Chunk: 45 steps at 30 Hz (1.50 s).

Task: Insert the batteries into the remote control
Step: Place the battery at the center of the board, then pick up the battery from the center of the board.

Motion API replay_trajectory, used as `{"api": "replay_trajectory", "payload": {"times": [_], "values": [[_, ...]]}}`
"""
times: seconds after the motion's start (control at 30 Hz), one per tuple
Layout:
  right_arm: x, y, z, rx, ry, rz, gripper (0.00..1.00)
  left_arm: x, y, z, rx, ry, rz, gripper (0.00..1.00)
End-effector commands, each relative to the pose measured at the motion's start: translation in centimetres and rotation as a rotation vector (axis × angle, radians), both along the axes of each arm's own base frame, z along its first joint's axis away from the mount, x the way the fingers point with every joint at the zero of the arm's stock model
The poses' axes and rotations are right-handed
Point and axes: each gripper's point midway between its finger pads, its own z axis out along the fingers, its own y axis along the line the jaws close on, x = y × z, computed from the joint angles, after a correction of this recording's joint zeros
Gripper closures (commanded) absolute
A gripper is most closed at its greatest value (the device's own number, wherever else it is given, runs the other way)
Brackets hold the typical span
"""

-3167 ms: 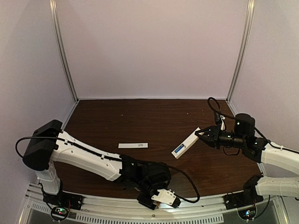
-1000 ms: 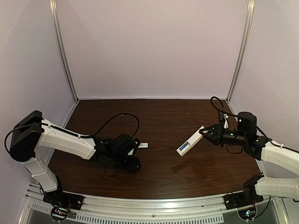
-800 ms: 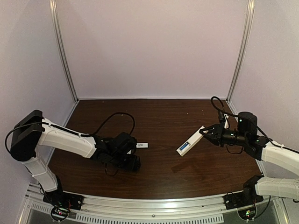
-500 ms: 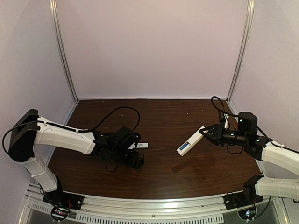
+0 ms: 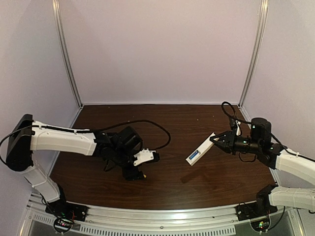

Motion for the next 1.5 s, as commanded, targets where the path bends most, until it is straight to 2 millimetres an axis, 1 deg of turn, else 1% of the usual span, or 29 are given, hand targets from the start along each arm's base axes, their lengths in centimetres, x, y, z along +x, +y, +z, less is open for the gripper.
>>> {"api": "replay_trajectory", "payload": {"times": [0.0, 0.1, 0.17, 0.27, 0.4, 0.5, 0.6, 0.73, 0.87, 0.97, 1.07, 1.23, 1.33, 1.43, 1.47], "values": [[0.2, 0.2, 1.4, 0.014, -0.041, 0.019, 1.0, -0.4, 1.5, -1.7, 0.125, -0.086, -0.244, 0.35], [0.1, 0.2, 1.4, 0.013, -0.042, 0.023, 1.0, 0.3, 0.9, -1.4, 0.117, -0.126, -0.268, 0.39], [0.1, 0.2, 1.2, 0.017, -0.039, 0.024, 1.0, 0.7, 0.9, -1.7, 0.136, -0.15, -0.295, 0.41], [0.0, 0.4, 1.2, 0.026, -0.035, 0.034, 1.0, 1.1, 1.0, -2.7, 0.164, -0.12, -0.337, 0.47], [0.0, 0.4, 1.3, 0.02, -0.036, 0.038, 1.0, 1.3, 0.2, -2.9, 0.13, -0.079, -0.362, 0.53], [-0.1, 0.4, 1.1, 0.018, -0.032, 0.042, 1.0, 1.8, 0.3, -3.6, 0.155, -0.084, -0.365, 0.58], [0.0, 0.5, 1.0, 0.02, -0.03, 0.046, 1.0, 1.9, 0.4, -4.2, 0.156, -0.053, -0.36, 0.63], [0.1, 0.6, 1.0, 0.021, -0.03, 0.049, 1.0, 1.3, 0.2, -5.0, 0.142, -0.013, -0.373, 0.68], [0.1, 0.6, 1.0, 0.023, -0.031, 0.05, 1.0, 1.3, 0.4, -5.6, 0.154, -0.01, -0.374, 0.72], [0.1, 0.6, 1.1, 0.023, -0.032, 0.051, 1.0, 1.0, 0.3, -5.7, 0.148, 0.007, -0.379, 0.76], [0.1, 0.6, 0.8, 0.018, -0.027, 0.05, 1.0, 0.6, 0.4, -5.8, 0.146, 0.035, -0.372, 0.83], [0.0, 0.5, 0.3, 0.03, -0.014, 0.04, 1.0, -0.2, 0.2, -5.5, 0.113, 0.093, -0.34, 0.86], [0.0, 0.5, 0.2, 0.039, -0.011, 0.031, 1.0, -0.6, 0.1, -5.6, 0.099, 0.138, -0.291, 0.91], [0.1, 0.3, -0.2, 0.052, -0.002, 0.011, 1.0, -1.0, -0.5, -4.7, 0.055, 0.178, -0.241, 1.0], [0.1, 0.2, -0.4, 0.06, 0.003, 0.006, 1.0, -0.9, -0.8, -3.9, 0.032, 0.173, -0.218, 1.0]]}}
